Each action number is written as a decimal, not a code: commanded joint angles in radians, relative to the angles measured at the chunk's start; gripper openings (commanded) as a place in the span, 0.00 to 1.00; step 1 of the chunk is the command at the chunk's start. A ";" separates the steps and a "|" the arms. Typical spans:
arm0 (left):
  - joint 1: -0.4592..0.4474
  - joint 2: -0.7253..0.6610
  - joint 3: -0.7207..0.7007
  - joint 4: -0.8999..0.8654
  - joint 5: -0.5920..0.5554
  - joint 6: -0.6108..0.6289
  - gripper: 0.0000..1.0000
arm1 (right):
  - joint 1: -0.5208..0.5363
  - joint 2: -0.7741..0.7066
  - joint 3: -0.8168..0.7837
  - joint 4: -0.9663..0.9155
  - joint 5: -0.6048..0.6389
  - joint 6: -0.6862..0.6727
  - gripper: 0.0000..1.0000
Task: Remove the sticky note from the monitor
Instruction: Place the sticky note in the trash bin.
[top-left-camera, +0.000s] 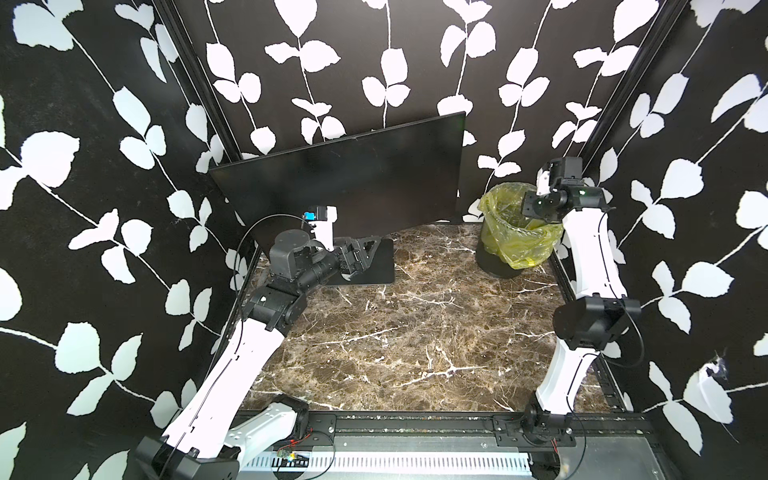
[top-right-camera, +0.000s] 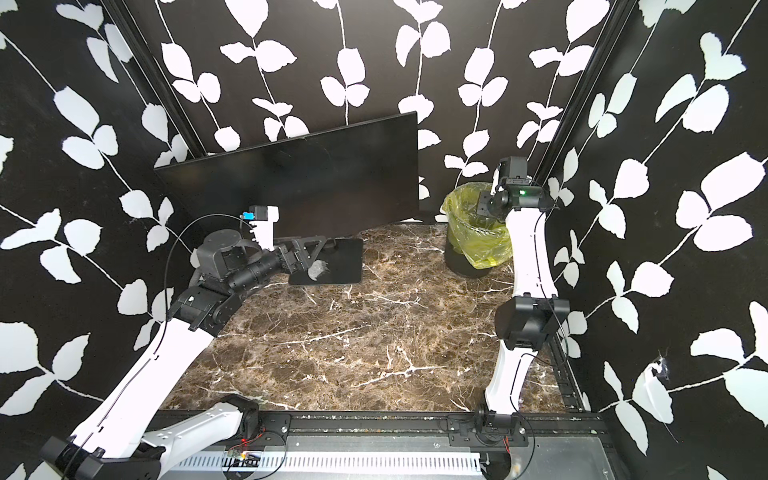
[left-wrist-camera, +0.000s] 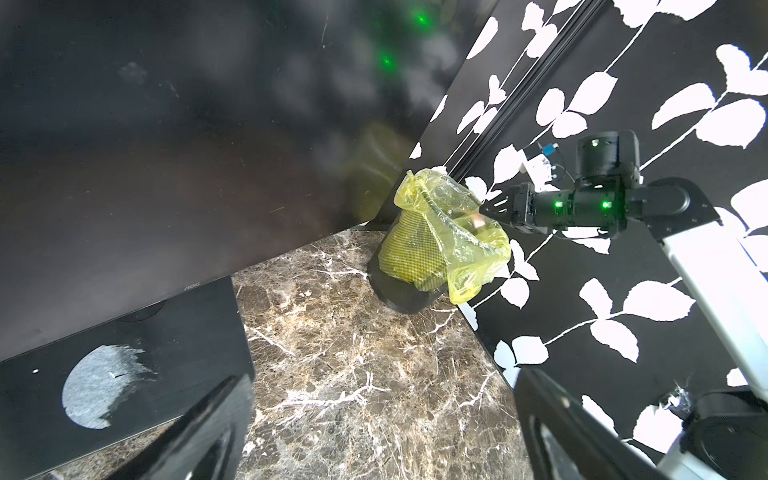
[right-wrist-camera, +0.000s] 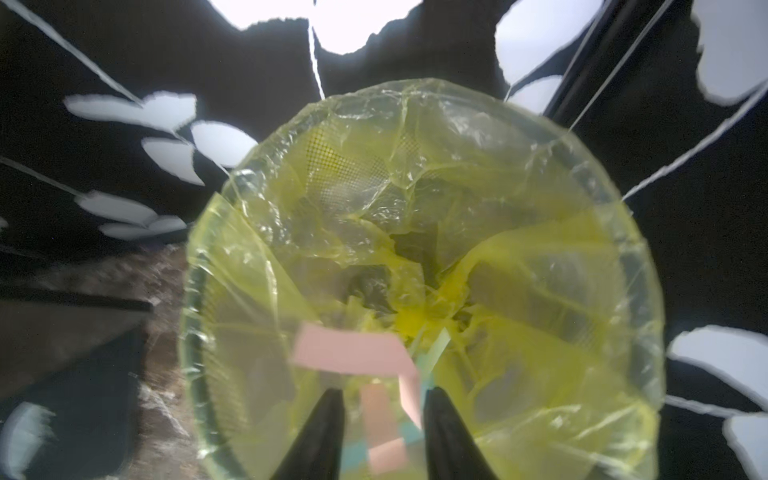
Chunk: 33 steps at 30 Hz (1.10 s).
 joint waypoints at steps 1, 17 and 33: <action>0.007 -0.022 -0.020 0.007 -0.014 0.015 0.99 | -0.004 0.001 0.055 -0.030 0.009 -0.024 0.50; 0.008 -0.035 -0.077 0.018 -0.040 0.007 0.99 | 0.028 -0.191 -0.159 0.161 -0.207 -0.013 0.61; 0.005 -0.085 -0.326 -0.023 -0.455 0.278 0.99 | 0.136 -1.013 -1.384 0.775 -0.252 0.048 0.97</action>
